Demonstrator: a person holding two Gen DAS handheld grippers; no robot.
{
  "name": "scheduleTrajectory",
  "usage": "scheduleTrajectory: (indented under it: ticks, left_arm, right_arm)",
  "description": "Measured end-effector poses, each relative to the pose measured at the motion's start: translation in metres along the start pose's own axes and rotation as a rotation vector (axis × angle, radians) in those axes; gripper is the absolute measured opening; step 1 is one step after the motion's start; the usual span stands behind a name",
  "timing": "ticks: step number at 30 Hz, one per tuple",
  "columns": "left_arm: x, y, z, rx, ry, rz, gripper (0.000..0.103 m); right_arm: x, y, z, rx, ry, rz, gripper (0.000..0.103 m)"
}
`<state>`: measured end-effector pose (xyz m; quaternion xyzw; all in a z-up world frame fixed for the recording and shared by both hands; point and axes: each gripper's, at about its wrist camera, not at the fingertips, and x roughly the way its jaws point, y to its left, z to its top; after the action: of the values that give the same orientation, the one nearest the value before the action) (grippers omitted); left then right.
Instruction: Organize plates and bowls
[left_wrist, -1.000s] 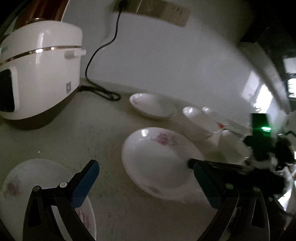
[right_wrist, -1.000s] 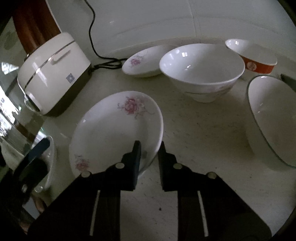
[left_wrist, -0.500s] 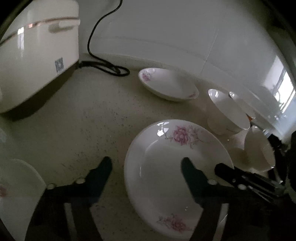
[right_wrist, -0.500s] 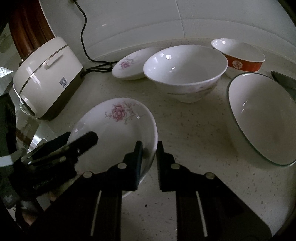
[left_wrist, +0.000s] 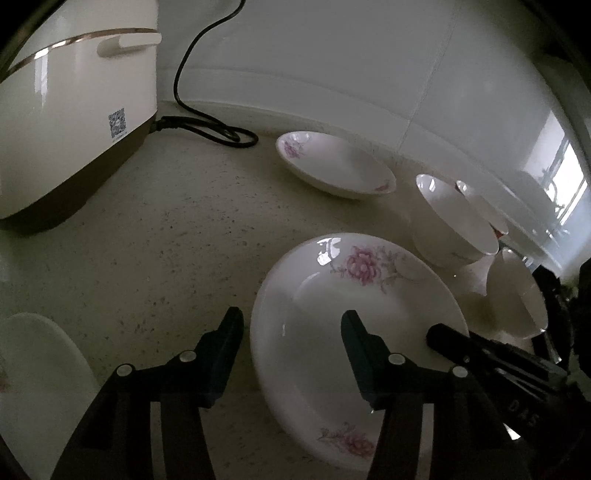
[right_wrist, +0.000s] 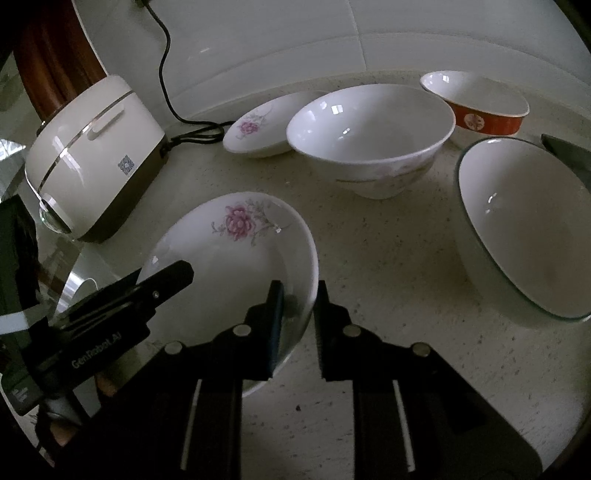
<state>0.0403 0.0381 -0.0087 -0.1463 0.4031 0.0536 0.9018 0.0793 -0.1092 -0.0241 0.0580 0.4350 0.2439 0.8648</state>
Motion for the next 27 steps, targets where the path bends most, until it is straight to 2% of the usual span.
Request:
scheduleTrajectory:
  ticks: [3,9,13,15,16,17,19,23,27]
  left_arm:
    - [0.001,0.002,0.001,-0.005,0.0,-0.007,0.056]
    - [0.0,0.008,0.0,-0.036,-0.008,-0.042,0.057]
    - [0.0,0.008,0.0,-0.045,-0.012,-0.052,0.057]
    - [0.0,0.005,-0.001,-0.033,-0.014,-0.025,0.05]
    - [-0.001,0.005,-0.002,-0.032,-0.013,-0.014,0.036]
    - [-0.002,0.007,-0.002,-0.046,-0.017,-0.002,0.027]
    - [-0.002,0.017,-0.002,-0.088,-0.016,-0.034,0.018]
    - [-0.003,0.018,-0.002,-0.1,-0.023,-0.044,0.017]
    - [-0.011,0.02,-0.005,-0.11,-0.066,-0.058,0.017]
  right_arm:
    - [0.001,0.001,0.0,-0.007,0.003,-0.001,0.023]
    - [0.001,0.004,0.0,-0.015,0.004,0.024,0.037]
    - [0.0,0.008,-0.002,-0.034,-0.002,0.005,0.037]
    - [0.0,0.008,-0.003,-0.037,-0.005,0.0,0.032]
    - [-0.001,0.009,-0.004,-0.036,-0.007,-0.015,0.021]
    - [-0.001,0.008,-0.004,-0.031,-0.007,-0.022,0.02]
    - [-0.002,0.004,-0.003,-0.012,-0.011,-0.018,0.02]
    - [-0.003,-0.001,-0.002,0.013,-0.016,-0.007,0.018]
    - [-0.005,0.002,-0.003,0.001,-0.03,-0.005,0.018]
